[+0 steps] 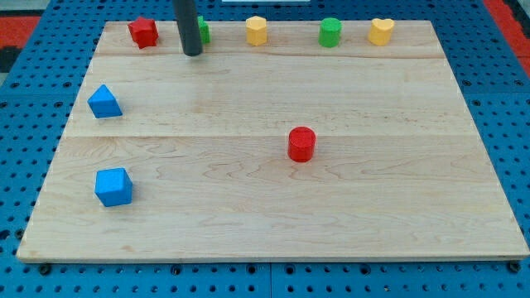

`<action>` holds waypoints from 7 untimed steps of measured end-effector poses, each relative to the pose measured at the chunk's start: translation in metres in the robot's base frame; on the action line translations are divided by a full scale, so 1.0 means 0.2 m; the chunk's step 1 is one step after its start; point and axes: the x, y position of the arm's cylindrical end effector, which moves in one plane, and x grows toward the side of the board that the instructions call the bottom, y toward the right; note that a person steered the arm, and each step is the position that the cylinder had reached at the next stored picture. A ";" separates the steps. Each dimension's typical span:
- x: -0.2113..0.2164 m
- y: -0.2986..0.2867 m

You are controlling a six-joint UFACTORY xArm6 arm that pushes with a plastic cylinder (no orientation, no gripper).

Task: Move the red star at the bottom left of the green star

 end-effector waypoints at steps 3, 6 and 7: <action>-0.15 1.44; -0.17 1.36; -0.21 1.19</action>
